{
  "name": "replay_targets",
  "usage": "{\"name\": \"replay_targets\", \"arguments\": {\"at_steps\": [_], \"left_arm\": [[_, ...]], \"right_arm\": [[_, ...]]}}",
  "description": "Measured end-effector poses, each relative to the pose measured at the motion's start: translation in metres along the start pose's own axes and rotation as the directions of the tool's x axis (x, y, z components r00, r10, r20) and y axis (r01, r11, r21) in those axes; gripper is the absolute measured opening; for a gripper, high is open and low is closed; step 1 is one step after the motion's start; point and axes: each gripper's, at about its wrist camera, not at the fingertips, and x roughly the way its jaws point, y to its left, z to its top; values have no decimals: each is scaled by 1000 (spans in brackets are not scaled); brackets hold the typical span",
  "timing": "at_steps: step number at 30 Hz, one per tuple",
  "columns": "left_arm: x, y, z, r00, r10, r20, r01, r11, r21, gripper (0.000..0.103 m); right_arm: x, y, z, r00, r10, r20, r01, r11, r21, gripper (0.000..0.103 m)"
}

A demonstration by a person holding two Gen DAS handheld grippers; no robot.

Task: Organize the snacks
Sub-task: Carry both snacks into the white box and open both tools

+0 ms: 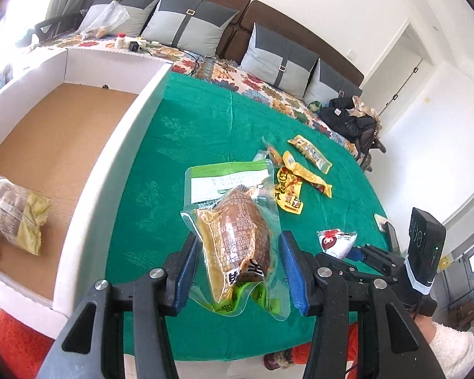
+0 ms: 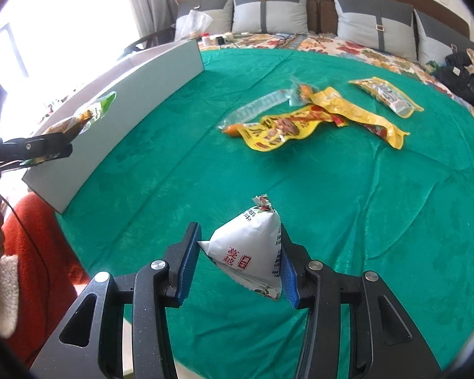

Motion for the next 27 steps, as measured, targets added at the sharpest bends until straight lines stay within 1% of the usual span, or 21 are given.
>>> {"name": "replay_targets", "arguments": {"at_steps": [2, 4, 6, 8, 9, 10, 11, 12, 13, 14, 16, 18, 20, 22, 24, 25, 27], "left_arm": [[-22, 14, 15, 998, 45, 45, -45, 999, -16, 50], [-40, 34, 31, 989, 118, 84, -116, 993, -29, 50], [-53, 59, 46, 972, 210, 102, -205, 977, -53, 50], [-59, 87, 60, 958, 266, 105, -258, 963, -83, 50], [-61, 98, 65, 949, 299, 104, -290, 953, -89, 52], [-61, 110, 68, 937, 334, 102, -326, 941, -93, 54], [-62, 122, 69, 922, 374, 100, -364, 926, -101, 60], [-61, 131, 71, 908, 410, 92, -399, 910, -113, 67], [-61, 143, 69, 895, 439, 76, -428, 895, -129, 71], [-63, 151, 66, 887, 458, 62, -445, 883, -148, 76], [-69, 162, 58, 880, 472, 62, -454, 871, -191, 78], [-78, 165, 47, 879, 468, 87, -441, 869, -224, 84], [-82, 160, 37, 881, 461, 102, -429, 872, -238, 85], [-79, 146, 32, 899, 424, 111, -393, 892, -224, 85], [-71, 119, 28, 919, 377, 118, -353, 918, -182, 85], [-65, 105, 28, 928, 352, 119, -333, 930, -155, 86], [-47, 72, 25, 949, 295, 109, -286, 954, -90, 93]], "right_arm": [[-4, 36, 31, 998, 60, 35, -58, 997, -56, 49], [-7, 76, 65, 991, 119, 68, -109, 986, -129, 49], [-5, 117, 99, 980, 182, 84, -164, 968, -188, 49], [1, 152, 132, 968, 232, 93, -205, 950, -234, 49], [5, 168, 146, 963, 249, 101, -218, 943, -250, 50], [10, 182, 159, 957, 266, 114, -229, 937, -265, 53], [16, 194, 170, 952, 282, 122, -242, 933, -268, 58], [24, 202, 180, 945, 307, 112, -272, 928, -256, 76], [31, 207, 187, 940, 328, 93, -299, 924, -238, 82], [37, 209, 192, 941, 329, 79, -305, 926, -221, 81], [37, 203, 191, 948, 304, 89, -281, 937, -206, 81], [32, 184, 180, 952, 287, 112, -261, 944, -201, 81], [31, 156, 163, 969, 224, 104, -201, 959, -199, 81], [35, 123, 134, 986, 148, 74, -131, 972, -197, 81], [39, 81, 97, 998, 49, 44, -40, 982, -184, 81], [40, 58, 77, 999, -3, 32, 9, 984, -176, 81], [37, 11, 39, 994, -110, 7, 110, 981, -158, 81]]}}
